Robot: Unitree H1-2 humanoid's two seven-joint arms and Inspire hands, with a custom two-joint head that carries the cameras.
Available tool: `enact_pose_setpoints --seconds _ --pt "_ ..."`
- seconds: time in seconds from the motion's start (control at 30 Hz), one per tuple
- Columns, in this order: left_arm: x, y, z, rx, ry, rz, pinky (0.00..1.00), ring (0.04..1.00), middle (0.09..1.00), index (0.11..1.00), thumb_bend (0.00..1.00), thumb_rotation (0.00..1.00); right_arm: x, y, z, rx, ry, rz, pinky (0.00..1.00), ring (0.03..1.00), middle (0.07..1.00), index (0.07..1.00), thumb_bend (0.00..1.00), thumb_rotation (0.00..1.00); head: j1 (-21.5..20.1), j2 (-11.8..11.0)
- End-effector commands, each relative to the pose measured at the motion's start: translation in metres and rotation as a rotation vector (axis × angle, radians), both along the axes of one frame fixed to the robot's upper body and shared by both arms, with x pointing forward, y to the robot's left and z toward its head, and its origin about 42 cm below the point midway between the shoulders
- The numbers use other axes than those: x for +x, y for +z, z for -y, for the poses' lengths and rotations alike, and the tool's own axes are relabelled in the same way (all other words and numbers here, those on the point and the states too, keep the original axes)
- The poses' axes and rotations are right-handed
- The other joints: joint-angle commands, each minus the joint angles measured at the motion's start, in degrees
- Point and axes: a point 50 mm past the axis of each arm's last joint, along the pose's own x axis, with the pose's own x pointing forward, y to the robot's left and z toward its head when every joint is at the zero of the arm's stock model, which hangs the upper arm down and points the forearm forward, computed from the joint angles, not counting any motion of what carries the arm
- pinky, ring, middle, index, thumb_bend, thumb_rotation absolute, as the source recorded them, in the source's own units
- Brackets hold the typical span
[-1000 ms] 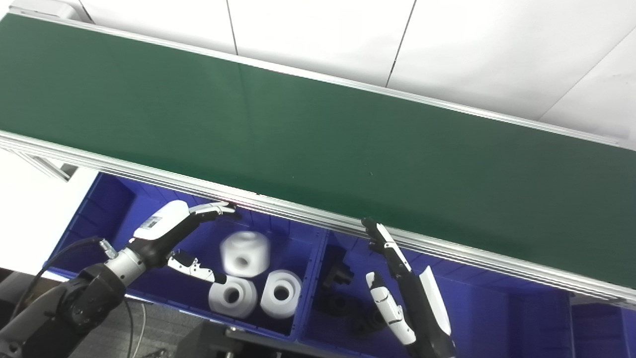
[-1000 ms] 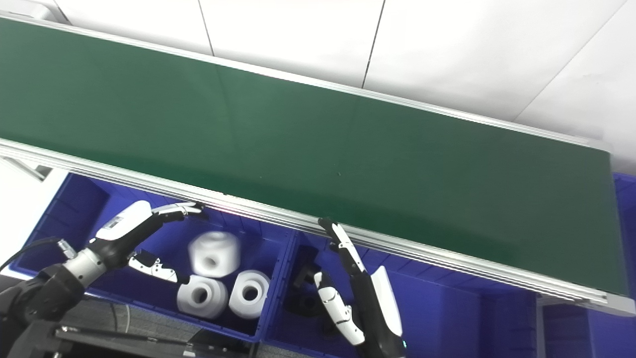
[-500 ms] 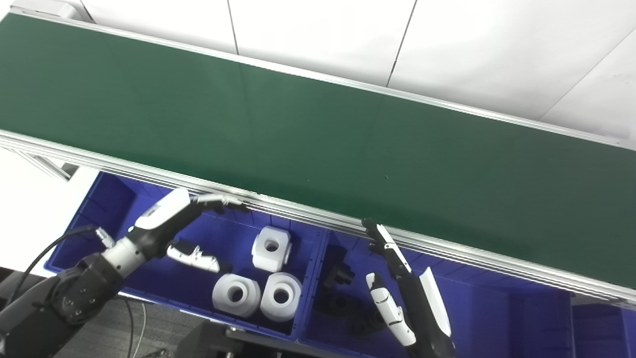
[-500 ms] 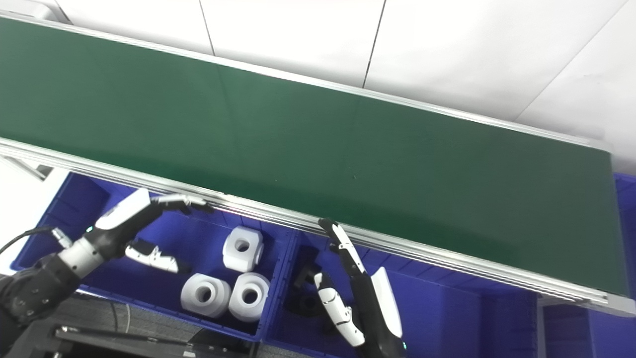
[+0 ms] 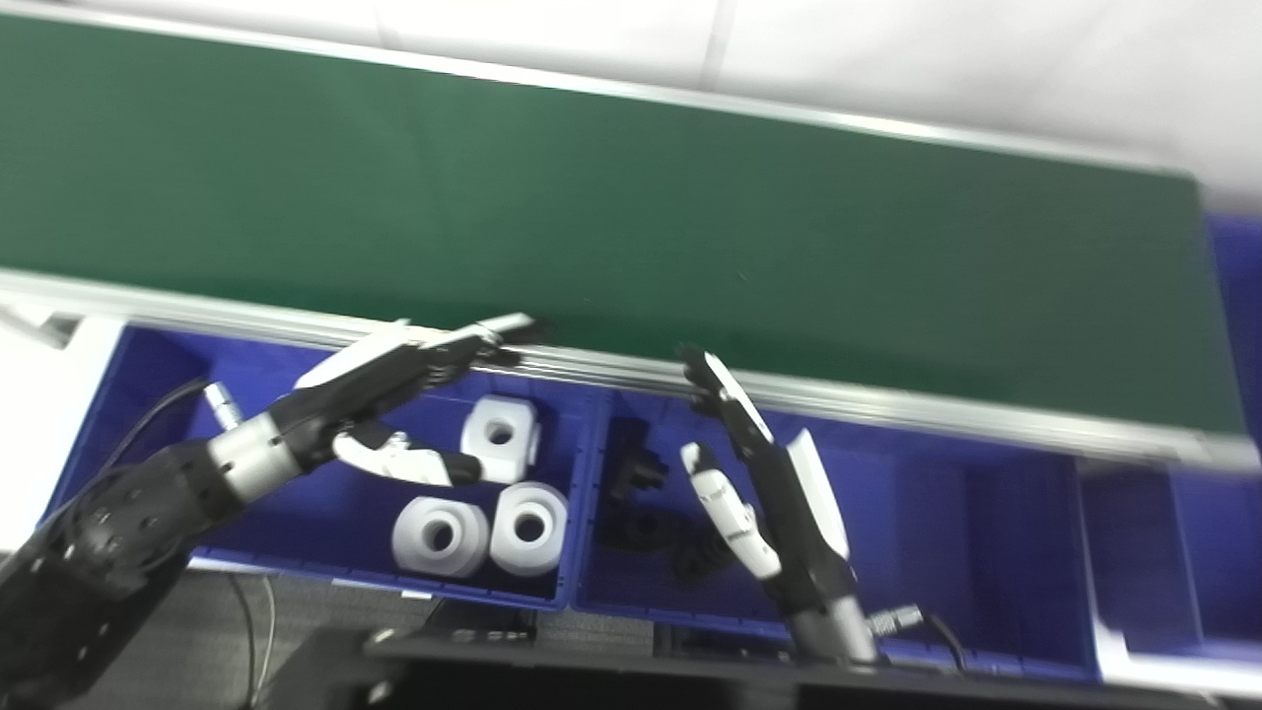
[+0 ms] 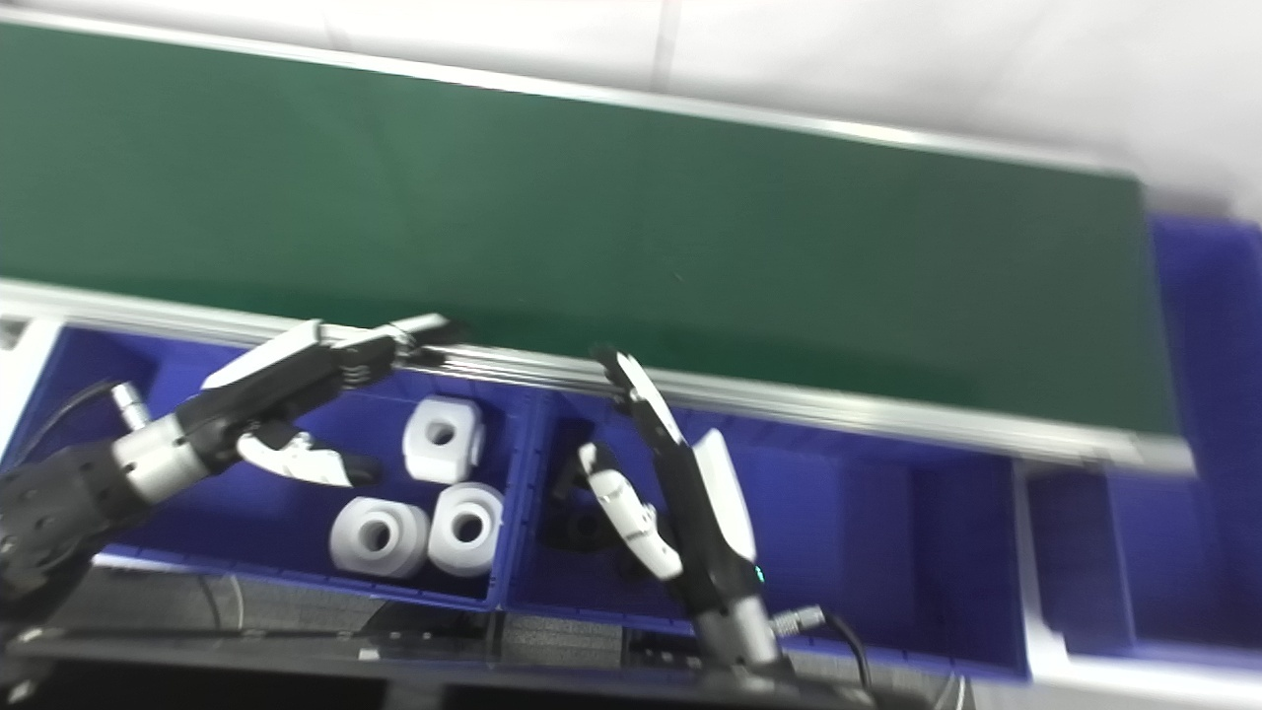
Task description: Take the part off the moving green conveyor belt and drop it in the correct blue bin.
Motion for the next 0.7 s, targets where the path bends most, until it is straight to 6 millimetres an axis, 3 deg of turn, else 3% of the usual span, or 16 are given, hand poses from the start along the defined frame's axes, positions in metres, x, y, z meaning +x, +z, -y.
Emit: enact_pose_setpoints --seconds 0.0,0.13,0.4,0.47,0.53,0.57,0.6,0.67 --pt "0.006 0.007 0.003 -0.017 -0.018 0.050 0.93 0.991 1.000 0.993 0.44 0.67 -0.002 0.009 -0.011 0.038 -0.016 0.015 0.89 0.958 0.977 0.960 0.43 1.00 0.2 0.1" --pt "0.004 0.004 0.006 -0.036 -0.015 0.048 0.92 0.983 1.000 0.989 0.44 0.70 -0.008 0.009 -0.008 0.036 -0.044 0.014 0.88 0.938 0.970 0.945 0.43 1.00 1.1 -0.4" --pt "-0.010 -0.005 0.004 -0.007 -0.012 0.079 0.95 0.990 1.000 0.993 0.40 0.73 -0.017 0.000 -0.007 0.025 -0.037 0.003 0.88 0.936 0.965 0.942 0.42 1.00 3.2 -5.5" --pt "-0.018 -0.012 0.001 0.008 -0.004 0.086 0.95 0.991 1.000 0.992 0.40 0.73 -0.022 -0.005 -0.011 0.020 -0.034 -0.005 0.87 0.933 0.963 0.940 0.42 1.00 1.9 -12.3" --pt "-0.025 -0.021 -0.003 0.015 0.001 0.082 0.95 0.991 1.000 0.986 0.40 0.73 -0.028 -0.012 -0.015 0.017 -0.029 -0.017 0.87 0.931 0.963 0.937 0.43 1.00 1.1 -16.2" --pt "-0.026 -0.025 -0.003 0.011 0.005 0.072 0.94 0.989 1.000 0.983 0.40 0.73 -0.030 -0.015 -0.017 0.017 -0.028 -0.023 0.86 0.931 0.963 0.937 0.44 1.00 1.1 -16.2" --pt "-0.028 -0.029 -0.003 0.013 0.012 0.063 0.92 0.976 0.996 0.971 0.41 0.69 -0.033 -0.019 -0.018 0.017 -0.027 -0.028 0.86 0.929 0.961 0.933 0.45 1.00 0.6 -19.1" --pt "-0.029 -0.033 0.000 0.018 0.018 0.059 0.89 0.959 0.989 0.958 0.41 0.66 -0.036 -0.024 -0.019 0.020 -0.027 -0.032 0.85 0.925 0.957 0.926 0.44 0.98 0.8 -20.0"
